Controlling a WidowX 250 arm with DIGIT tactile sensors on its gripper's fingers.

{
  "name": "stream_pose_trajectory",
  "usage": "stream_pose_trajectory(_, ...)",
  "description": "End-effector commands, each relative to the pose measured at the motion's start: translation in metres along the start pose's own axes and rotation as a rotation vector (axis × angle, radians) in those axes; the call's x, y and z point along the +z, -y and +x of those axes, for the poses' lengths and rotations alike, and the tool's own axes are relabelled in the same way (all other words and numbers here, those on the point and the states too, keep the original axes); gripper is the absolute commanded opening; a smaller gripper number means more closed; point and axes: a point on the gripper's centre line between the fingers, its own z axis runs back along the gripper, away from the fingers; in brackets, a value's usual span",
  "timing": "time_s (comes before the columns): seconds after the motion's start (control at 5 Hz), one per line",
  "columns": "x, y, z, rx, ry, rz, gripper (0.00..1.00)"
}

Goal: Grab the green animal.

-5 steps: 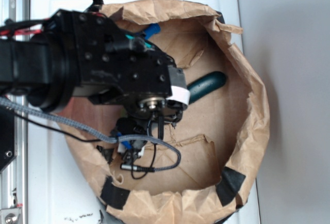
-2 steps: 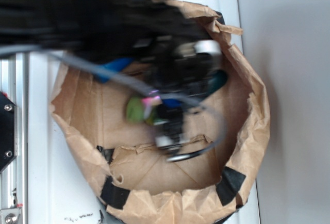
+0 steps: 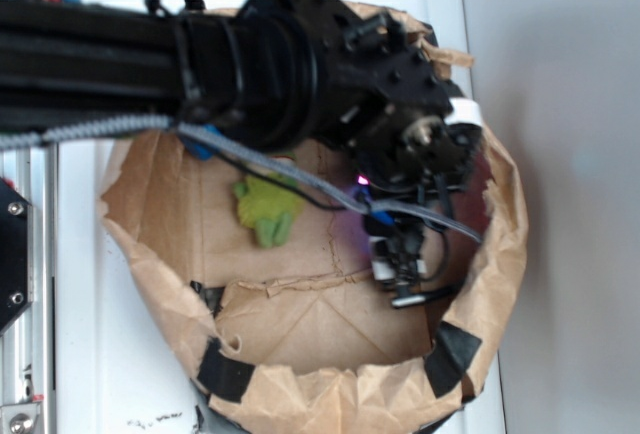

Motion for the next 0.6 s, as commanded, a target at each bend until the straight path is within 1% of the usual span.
stream_pose_trajectory(0.0, -0.002, 0.001, 0.005, -0.034, -0.03, -0.026, 0.0)
stream_pose_trajectory(0.2, 0.024, -0.003, 0.001, -0.055, -0.042, -0.075, 0.0)
stream_pose_trajectory(0.4, 0.046, -0.011, -0.006, -0.069, -0.091, -0.098, 1.0)
